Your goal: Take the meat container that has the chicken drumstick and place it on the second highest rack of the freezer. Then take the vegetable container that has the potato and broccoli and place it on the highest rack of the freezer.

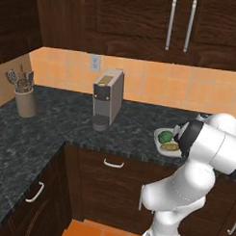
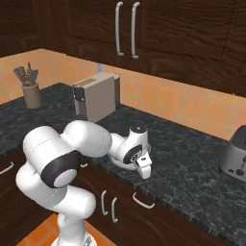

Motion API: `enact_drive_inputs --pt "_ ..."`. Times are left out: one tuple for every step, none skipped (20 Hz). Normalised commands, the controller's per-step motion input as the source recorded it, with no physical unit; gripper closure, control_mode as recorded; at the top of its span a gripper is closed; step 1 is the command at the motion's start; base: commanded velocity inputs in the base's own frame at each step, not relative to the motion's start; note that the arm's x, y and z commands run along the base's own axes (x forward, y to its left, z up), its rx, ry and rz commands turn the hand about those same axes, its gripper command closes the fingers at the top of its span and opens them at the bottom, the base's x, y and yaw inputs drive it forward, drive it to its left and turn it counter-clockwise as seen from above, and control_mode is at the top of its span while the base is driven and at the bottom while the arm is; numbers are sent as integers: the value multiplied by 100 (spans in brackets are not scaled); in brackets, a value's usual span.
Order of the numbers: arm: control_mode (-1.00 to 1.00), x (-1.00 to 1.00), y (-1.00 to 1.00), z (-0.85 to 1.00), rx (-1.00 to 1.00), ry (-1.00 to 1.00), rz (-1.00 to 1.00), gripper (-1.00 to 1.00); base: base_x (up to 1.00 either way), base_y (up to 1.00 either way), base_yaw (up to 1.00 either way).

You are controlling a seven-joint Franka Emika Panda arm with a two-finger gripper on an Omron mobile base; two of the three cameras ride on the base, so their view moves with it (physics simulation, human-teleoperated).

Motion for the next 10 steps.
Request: enact_drive_inputs --pt "-100 0 0 0 0 0 0 100 0 0 0" --pt "-100 0 0 0 0 0 0 100 0 0 0" --pt "-100 -7 0 0 0 0 0 100 0 0 0" --pt "-100 -56 0 15 0 -20 0 100 0 0 0" --pt "-100 -77 0 38 0 -23 0 100 0 0 0" --pt "-100 -100 4 62 0 -26 0 100 0 0 0" --pt "-100 -100 14 69 0 -26 0 100 0 0 0" --pt "-100 -100 15 78 0 -31 -4 100 0 0 0" --pt "-100 -100 19 89 0 -31 -6 100 0 0 0" --pt "-100 -100 8 100 7 -23 -10 100 0 0 0"
